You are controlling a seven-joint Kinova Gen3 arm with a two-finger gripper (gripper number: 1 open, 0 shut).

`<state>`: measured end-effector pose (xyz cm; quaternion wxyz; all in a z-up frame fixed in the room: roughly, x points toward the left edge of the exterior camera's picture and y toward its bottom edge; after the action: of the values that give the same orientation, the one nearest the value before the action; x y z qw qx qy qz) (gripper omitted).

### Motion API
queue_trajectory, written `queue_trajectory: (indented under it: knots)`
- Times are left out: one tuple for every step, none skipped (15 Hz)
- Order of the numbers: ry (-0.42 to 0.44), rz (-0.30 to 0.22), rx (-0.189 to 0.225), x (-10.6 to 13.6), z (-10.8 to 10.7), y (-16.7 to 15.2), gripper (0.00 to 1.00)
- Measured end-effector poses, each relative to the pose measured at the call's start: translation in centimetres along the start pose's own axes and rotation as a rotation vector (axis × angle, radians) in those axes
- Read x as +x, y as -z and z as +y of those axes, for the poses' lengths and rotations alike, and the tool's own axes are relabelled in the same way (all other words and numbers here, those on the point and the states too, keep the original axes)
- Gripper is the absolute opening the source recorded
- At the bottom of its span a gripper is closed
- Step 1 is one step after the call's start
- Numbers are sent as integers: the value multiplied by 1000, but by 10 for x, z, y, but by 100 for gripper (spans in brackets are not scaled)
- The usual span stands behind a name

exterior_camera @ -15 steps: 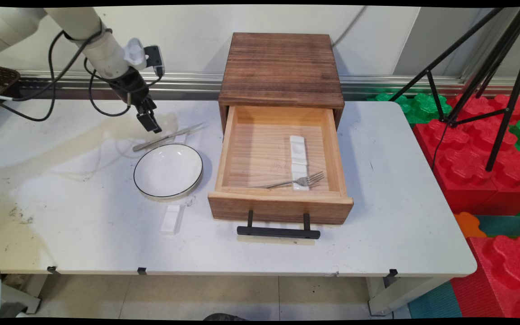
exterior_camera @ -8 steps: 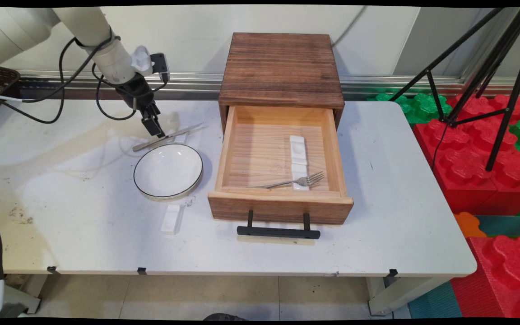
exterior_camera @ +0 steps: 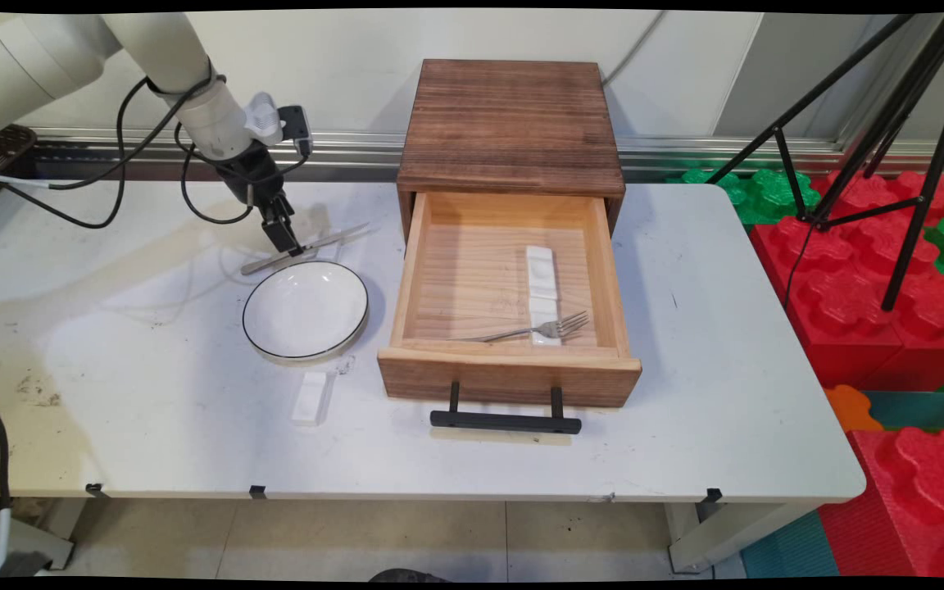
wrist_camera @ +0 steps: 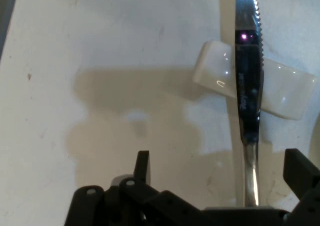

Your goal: Pick up the knife from the left of the white plate, then place the picked object into the drawer

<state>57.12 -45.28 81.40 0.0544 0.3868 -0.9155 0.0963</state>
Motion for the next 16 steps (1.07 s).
queue_trajectory:
  knots:
    - [3,0,-2,0,0,-2,100]
    - [6,0,-4,0,-1,-4,100]
    - [8,0,-6,0,-1,-5,100]
    - [10,1,-7,1,-1,-6,100]
    - [12,1,-8,1,-2,-8,100]
    - [13,1,-9,1,-2,-8,100]
    - [14,1,-12,1,-2,-10,0]
    - [15,2,-15,1,-1,-10,0]
    - [16,2,-16,1,-1,-11,0]
    - [16,2,-20,2,0,-12,0]
    - [17,3,-21,1,0,-12,0]
    - [18,3,-22,1,1,-13,0]
    - [19,4,-23,1,1,-13,0]
    - [21,4,-24,0,2,-13,0]
    - [24,5,-25,0,3,-13,0]
    - [30,6,-24,-1,3,-13,0]
